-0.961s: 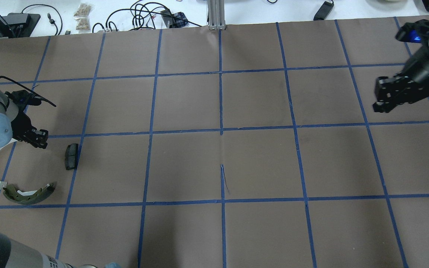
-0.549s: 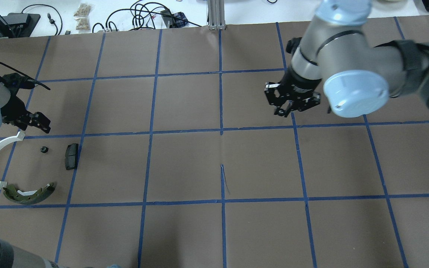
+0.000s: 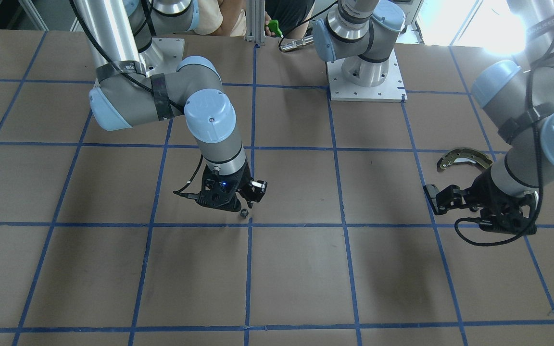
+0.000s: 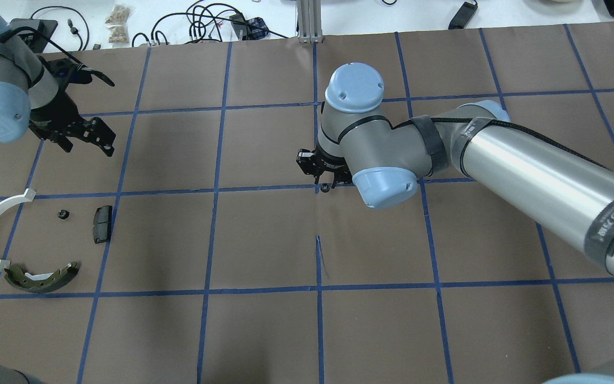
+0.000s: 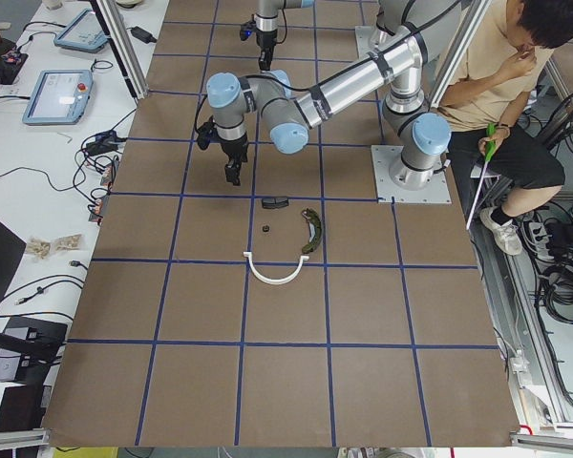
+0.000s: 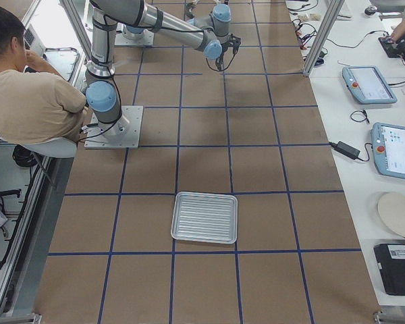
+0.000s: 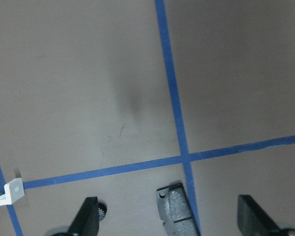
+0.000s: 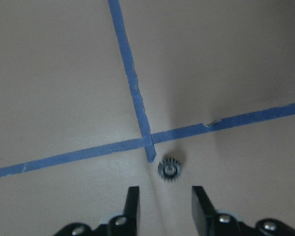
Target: Place bearing gear from tray to pile
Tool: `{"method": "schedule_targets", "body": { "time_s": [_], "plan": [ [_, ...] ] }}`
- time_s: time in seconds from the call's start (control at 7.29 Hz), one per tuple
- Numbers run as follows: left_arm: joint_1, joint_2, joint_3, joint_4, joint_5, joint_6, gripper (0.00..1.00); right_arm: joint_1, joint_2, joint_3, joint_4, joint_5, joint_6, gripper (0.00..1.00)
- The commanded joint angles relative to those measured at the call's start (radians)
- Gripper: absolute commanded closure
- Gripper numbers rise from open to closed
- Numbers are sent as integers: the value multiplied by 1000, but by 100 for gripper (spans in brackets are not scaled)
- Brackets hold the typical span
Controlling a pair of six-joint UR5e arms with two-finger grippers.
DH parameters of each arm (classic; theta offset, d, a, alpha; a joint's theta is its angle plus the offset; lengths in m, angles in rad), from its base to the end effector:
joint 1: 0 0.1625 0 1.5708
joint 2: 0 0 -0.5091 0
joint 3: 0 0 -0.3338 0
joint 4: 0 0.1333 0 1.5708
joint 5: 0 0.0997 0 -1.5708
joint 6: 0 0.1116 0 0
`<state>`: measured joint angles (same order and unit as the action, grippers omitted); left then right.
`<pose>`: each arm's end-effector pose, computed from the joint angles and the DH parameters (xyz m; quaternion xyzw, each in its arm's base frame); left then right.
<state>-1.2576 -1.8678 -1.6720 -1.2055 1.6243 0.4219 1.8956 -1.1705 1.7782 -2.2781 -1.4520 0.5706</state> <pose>0.0491 -0.5650 0.4052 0.0547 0.9980 0.0250 0.0190 0.3248 -0.5054 0.3404 0.1193 0.9898 -0.0191 0.0750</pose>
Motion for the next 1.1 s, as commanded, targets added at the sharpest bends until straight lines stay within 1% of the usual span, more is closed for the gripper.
{"method": "schedule_targets", "body": {
  "time_s": [0.0, 0.14, 0.27, 0.41, 0.55, 0.69, 0.82, 0.96],
  "plan": [
    [-104, 7, -5, -12, -1, -100, 0, -57, -45, -38, 59, 4, -49, 0],
    [-121, 4, -3, -12, -3, -112, 0, -140, -129, -87, 274, -4, -169, 0],
    [-161, -7, -2, -14, -12, -229, 0, -246, -202, -149, 446, -7, -342, 0],
    [-256, -22, 11, -11, -29, -336, 0, -345, -253, -210, 574, -22, -419, 0],
    [-357, -34, 14, 3, -32, -489, 0, -402, -302, -248, 691, -81, -502, 0],
    [-431, -63, 14, 30, -41, -514, 0, -412, -346, -247, 759, -114, -596, 0],
    [-507, -106, 14, 109, -120, -566, 0, -406, -403, -237, 756, -108, -595, 0],
    [-585, -147, 9, 174, -126, -668, 0, -405, -423, -227, 720, -110, -519, 0]
  ]
}}
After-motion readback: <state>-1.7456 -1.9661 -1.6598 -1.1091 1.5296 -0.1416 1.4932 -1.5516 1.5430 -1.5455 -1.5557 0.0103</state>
